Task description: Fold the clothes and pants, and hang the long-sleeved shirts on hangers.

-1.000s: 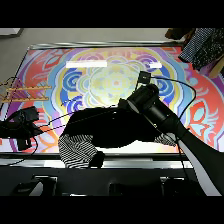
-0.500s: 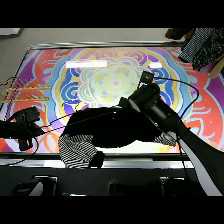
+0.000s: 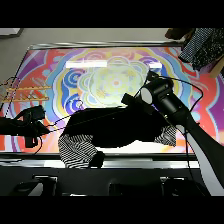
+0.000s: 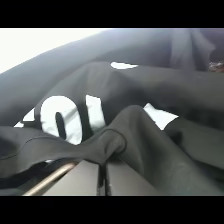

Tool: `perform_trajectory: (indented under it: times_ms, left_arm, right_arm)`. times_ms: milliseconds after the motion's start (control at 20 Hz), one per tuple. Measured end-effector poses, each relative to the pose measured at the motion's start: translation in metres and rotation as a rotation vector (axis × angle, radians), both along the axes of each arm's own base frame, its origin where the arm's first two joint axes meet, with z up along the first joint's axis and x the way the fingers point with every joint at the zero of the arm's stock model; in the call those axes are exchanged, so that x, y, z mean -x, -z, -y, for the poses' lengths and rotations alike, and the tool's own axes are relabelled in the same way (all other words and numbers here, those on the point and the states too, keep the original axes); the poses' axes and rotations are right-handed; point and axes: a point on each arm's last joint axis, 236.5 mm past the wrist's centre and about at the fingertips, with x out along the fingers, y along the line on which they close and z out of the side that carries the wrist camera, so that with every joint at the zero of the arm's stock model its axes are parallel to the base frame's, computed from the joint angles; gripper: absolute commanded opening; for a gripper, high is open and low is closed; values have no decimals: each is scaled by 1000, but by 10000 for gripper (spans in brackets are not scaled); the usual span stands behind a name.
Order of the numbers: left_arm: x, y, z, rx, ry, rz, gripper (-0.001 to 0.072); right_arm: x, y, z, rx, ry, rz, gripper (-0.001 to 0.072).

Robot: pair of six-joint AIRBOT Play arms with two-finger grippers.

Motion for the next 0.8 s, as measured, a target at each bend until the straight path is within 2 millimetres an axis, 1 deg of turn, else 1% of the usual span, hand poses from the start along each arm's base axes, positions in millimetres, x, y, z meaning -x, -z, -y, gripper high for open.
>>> perform_trajectory:
  times_ms: [150,550,650,800]
  left_arm:
    - [-5,5,2,1,3,-4,26]
    - [-14,12,2,1,-2,-10,26]
    - [-14,14,5,2,8,-15,26]
    - [-15,18,16,2,47,-18,26]
  right_arm:
    - [1,-7,-4,-26,-13,11,23]
    - [12,-30,-4,-57,-48,40,23]
    - [13,-39,-3,-59,-59,53,23]
    - [15,-53,-5,-64,-85,69,23]
